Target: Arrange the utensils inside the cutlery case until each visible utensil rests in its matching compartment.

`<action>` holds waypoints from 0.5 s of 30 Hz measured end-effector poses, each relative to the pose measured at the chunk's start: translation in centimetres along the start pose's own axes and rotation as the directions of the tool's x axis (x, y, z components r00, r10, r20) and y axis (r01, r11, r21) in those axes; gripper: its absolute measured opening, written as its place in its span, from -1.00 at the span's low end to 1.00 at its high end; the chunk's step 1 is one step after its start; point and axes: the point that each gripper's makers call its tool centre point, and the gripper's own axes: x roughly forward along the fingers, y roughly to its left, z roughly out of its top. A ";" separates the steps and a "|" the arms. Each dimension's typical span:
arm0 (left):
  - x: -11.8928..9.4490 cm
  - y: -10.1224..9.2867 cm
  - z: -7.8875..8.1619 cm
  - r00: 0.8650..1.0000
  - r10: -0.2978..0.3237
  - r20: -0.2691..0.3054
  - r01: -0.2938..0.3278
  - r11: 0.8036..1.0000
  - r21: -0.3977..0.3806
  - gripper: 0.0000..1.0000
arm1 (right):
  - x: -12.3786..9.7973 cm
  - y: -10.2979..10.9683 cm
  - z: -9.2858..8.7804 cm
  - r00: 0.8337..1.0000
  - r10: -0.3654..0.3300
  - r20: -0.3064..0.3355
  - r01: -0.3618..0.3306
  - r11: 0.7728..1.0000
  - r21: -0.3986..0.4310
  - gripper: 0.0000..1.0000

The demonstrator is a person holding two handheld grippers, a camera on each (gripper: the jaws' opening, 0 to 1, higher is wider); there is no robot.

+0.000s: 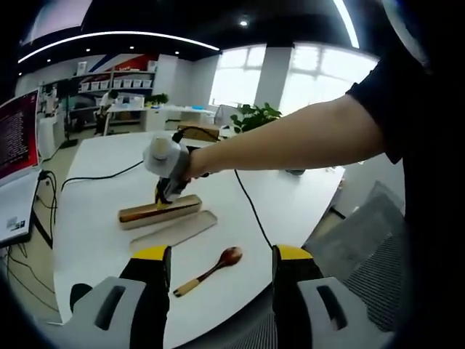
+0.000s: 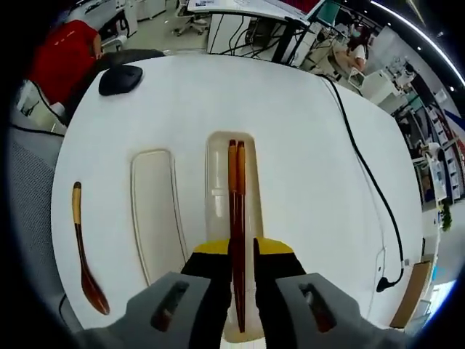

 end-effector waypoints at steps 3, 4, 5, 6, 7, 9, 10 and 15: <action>-0.1 0.1 0.2 1.000 0.008 0.011 -0.008 1.000 0.003 0.14 | -0.7 -0.1 0.3 1.000 -0.012 0.011 0.012 1.000 0.004 -0.80; -0.1 0.1 0.2 1.000 0.008 0.010 -0.008 1.000 0.004 0.14 | -0.9 -0.3 0.4 1.000 -0.023 0.016 0.023 1.000 0.002 -0.80; -0.1 0.1 0.2 1.000 0.008 0.009 -0.008 1.000 0.009 0.14 | -1.1 -0.5 0.5 0.999 -0.037 0.022 0.037 0.999 -0.001 -0.81; -0.1 0.1 0.2 1.000 0.007 0.010 -0.007 1.000 0.013 0.14 | -1.5 -0.5 0.7 0.999 -0.039 0.029 0.039 0.999 0.008 -0.81; -0.1 0.0 0.3 1.000 0.006 0.012 -0.007 1.000 0.016 0.13 | -1.6 -0.4 0.7 0.999 -0.038 0.032 0.037 0.999 0.013 -0.81; -0.1 0.0 0.3 1.000 0.006 0.013 -0.006 1.000 0.019 0.13 | -1.9 -0.3 0.7 0.999 -0.038 0.032 0.038 0.999 0.011 -0.81; -0.2 0.0 0.3 1.000 0.008 0.014 -0.009 1.000 0.022 0.13 | -2.2 -0.2 0.6 0.999 -0.042 0.031 0.042 0.999 0.005 -0.81; -0.2 0.0 0.4 1.000 0.011 0.014 -0.011 0.999 0.036 0.13 | -3.0 0.1 0.1 0.999 -0.030 0.033 0.029 0.999 0.033 -0.87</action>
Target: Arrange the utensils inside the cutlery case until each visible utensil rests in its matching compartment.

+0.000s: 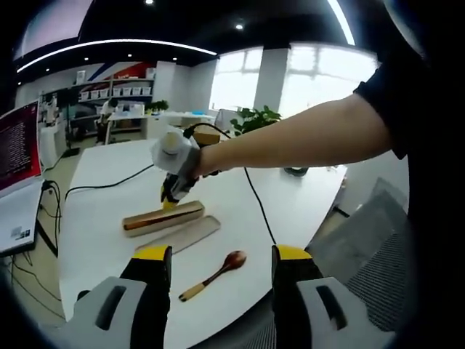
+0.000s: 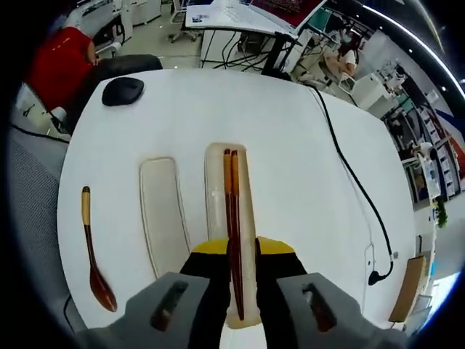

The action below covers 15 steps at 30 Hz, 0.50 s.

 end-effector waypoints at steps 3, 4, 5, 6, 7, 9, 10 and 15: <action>0.0 0.0 0.0 1.000 0.003 -0.001 -0.003 1.000 0.008 0.13 | -0.6 0.2 -0.4 1.000 -0.008 0.004 0.008 1.000 0.007 -0.84; -0.1 0.0 0.0 1.000 0.005 0.000 -0.005 1.000 0.012 0.13 | -0.7 0.3 -0.5 1.000 -0.011 0.003 0.011 1.000 0.002 -0.84; -0.1 0.0 0.0 1.000 0.005 0.000 -0.005 1.000 0.013 0.13 | -1.0 0.4 -0.7 1.000 -0.015 -0.001 0.015 1.000 -0.010 -0.86; -0.1 0.0 0.0 1.000 0.006 -0.001 -0.006 1.000 0.015 0.13 | -1.2 0.5 -0.9 1.000 -0.016 -0.004 0.016 1.000 -0.012 -0.89; -0.1 -0.1 0.0 1.000 0.007 -0.004 -0.007 1.000 0.018 0.13 | -1.3 0.6 -1.0 1.000 -0.017 -0.003 0.017 1.000 -0.009 -0.88; 0.0 -0.3 -0.3 1.000 0.003 -0.018 -0.002 0.999 0.033 0.14 | -1.7 0.8 -1.2 1.000 -0.011 0.001 0.011 1.000 0.013 -0.84; 0.0 -0.3 -0.3 1.000 0.002 -0.019 -0.001 0.999 0.038 0.13 | -1.8 0.9 -1.3 1.000 -0.012 0.002 0.012 1.000 0.019 -0.81; 0.0 -0.5 -0.3 1.000 -0.001 -0.025 0.002 0.998 0.055 0.14 | -2.7 1.0 -1.9 0.999 -0.036 0.006 0.036 0.999 0.014 -0.82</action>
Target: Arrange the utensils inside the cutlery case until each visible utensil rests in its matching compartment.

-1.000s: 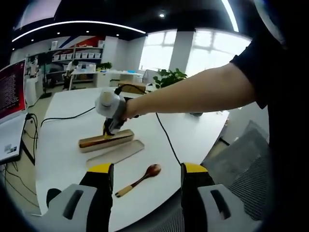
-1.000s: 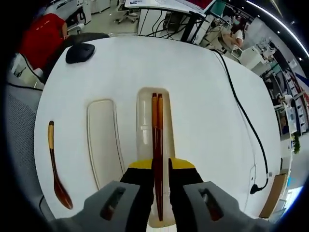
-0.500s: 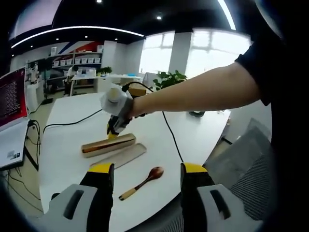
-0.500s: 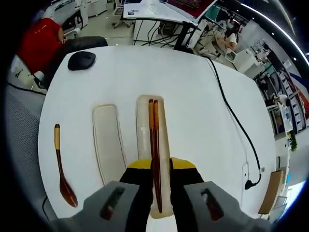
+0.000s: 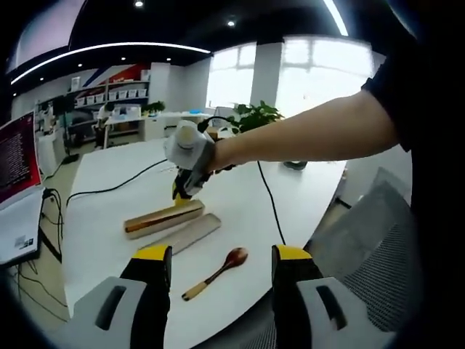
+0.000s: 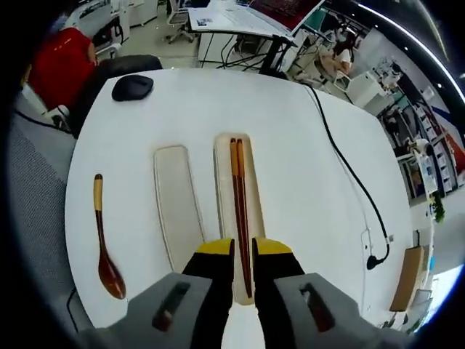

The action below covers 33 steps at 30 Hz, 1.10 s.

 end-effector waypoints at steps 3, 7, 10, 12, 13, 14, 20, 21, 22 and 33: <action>0.1 -0.2 0.0 1.000 0.005 -0.006 -0.004 1.000 0.015 0.14 | -0.3 -0.1 -0.4 1.000 -0.012 0.004 0.012 1.000 0.022 -0.81; 0.2 -0.4 -0.1 1.000 0.013 -0.023 -0.011 0.997 0.073 0.14 | -0.6 0.3 -1.6 1.000 -0.015 -0.003 0.015 0.998 0.054 -0.76; 0.1 -0.3 0.1 1.000 0.009 -0.013 -0.008 0.998 0.064 0.14 | -0.8 0.8 -1.9 1.000 -0.010 0.004 0.010 0.997 0.072 -0.73; 0.2 -0.4 0.0 1.000 0.003 -0.017 -0.002 0.998 0.067 0.14 | -1.1 1.1 -2.1 1.000 -0.010 0.005 0.010 0.997 0.076 -0.69; 0.2 -0.5 0.0 1.000 0.001 -0.019 0.000 0.997 0.071 0.14 | -1.2 1.1 -2.1 1.000 -0.010 0.007 0.009 0.997 0.079 -0.68; 0.2 -0.5 0.0 1.000 0.001 -0.020 0.001 0.997 0.074 0.14 | -1.3 1.2 -2.1 1.000 -0.008 0.012 0.007 0.996 0.087 -0.67; 0.2 -0.5 0.1 1.000 -0.002 -0.013 0.003 0.998 0.066 0.14 | -2.1 2.1 -2.0 0.999 -0.007 0.033 0.004 0.994 0.105 -0.65; 0.2 -0.5 0.1 1.000 -0.001 -0.012 0.002 0.998 0.069 0.14 | -2.2 2.2 -2.0 0.999 -0.006 0.033 0.003 0.995 0.104 -0.64; 0.2 -0.6 0.1 1.000 0.000 -0.012 0.001 0.997 0.073 0.14 | -2.2 2.4 -2.1 0.999 -0.004 0.033 0.000 0.995 0.104 -0.64; 0.1 -0.5 0.4 1.000 0.000 0.002 0.000 0.998 0.071 0.13 | -2.7 4.4 -2.2 0.999 0.032 0.038 -0.036 0.993 0.111 -0.54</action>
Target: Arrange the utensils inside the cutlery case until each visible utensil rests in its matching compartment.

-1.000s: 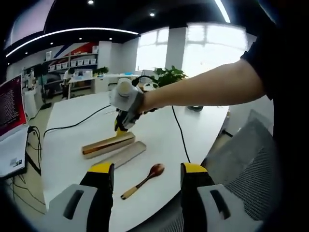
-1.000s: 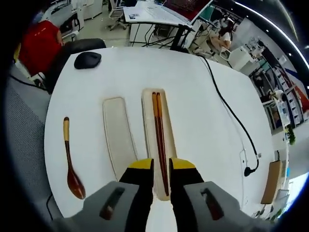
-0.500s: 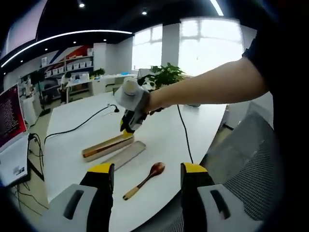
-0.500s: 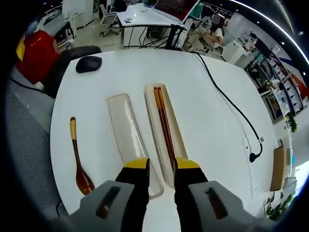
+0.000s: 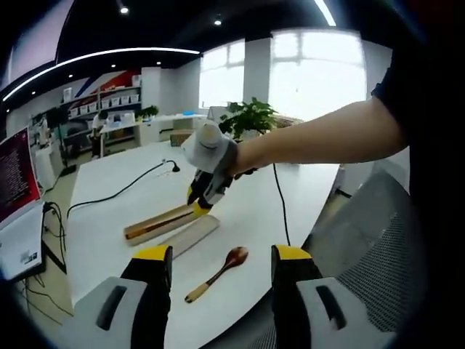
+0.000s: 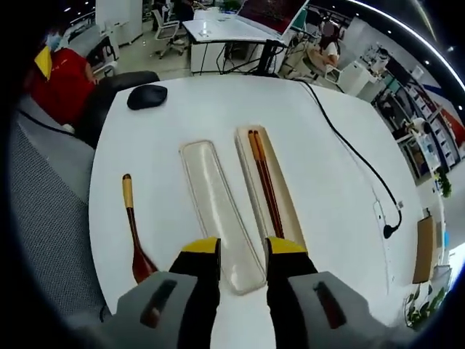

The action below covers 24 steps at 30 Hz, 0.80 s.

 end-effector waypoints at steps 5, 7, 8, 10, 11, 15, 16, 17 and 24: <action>0.0 0.0 0.1 1.000 0.002 0.002 -0.002 1.000 0.001 0.12 | -0.1 0.9 0.1 1.000 0.009 0.015 -0.009 1.000 0.005 -0.53; 0.0 0.0 0.1 1.000 0.002 0.001 -0.002 1.000 0.006 0.12 | 0.0 1.3 0.0 1.000 0.017 0.015 -0.017 1.000 0.007 -0.53; 0.0 -0.1 0.1 1.000 0.002 0.001 -0.002 1.000 0.007 0.12 | 0.2 1.6 -0.1 1.000 0.025 0.009 -0.025 1.000 0.003 -0.53; 0.0 -0.1 0.1 1.000 0.000 0.002 0.000 1.000 0.004 0.12 | 0.3 2.1 -0.3 0.999 0.033 0.000 -0.033 0.999 -0.007 -0.52; 0.0 -0.1 0.1 1.000 -0.001 0.002 0.001 1.000 0.003 0.12 | 0.4 2.5 -0.3 0.999 0.044 -0.002 -0.044 0.999 -0.011 -0.51; 0.0 -0.1 0.1 1.000 -0.002 0.001 0.002 1.000 0.007 0.12 | 0.4 3.4 -0.2 0.998 0.056 0.002 -0.056 0.998 -0.013 -0.50; 0.0 -0.1 0.1 1.000 -0.003 0.002 0.003 1.000 0.006 0.12 | 0.4 3.5 -0.2 0.998 0.059 0.004 -0.059 0.998 -0.012 -0.50; 0.0 -0.1 0.1 1.000 -0.004 0.002 0.004 1.000 0.005 0.12 | 0.4 3.7 -0.2 0.998 0.065 0.003 -0.065 0.998 -0.014 -0.50; -0.1 0.0 0.2 1.000 -0.002 0.011 0.002 1.000 0.001 0.11 | 0.4 4.9 -0.5 0.996 0.091 -0.005 -0.092 0.995 -0.031 -0.48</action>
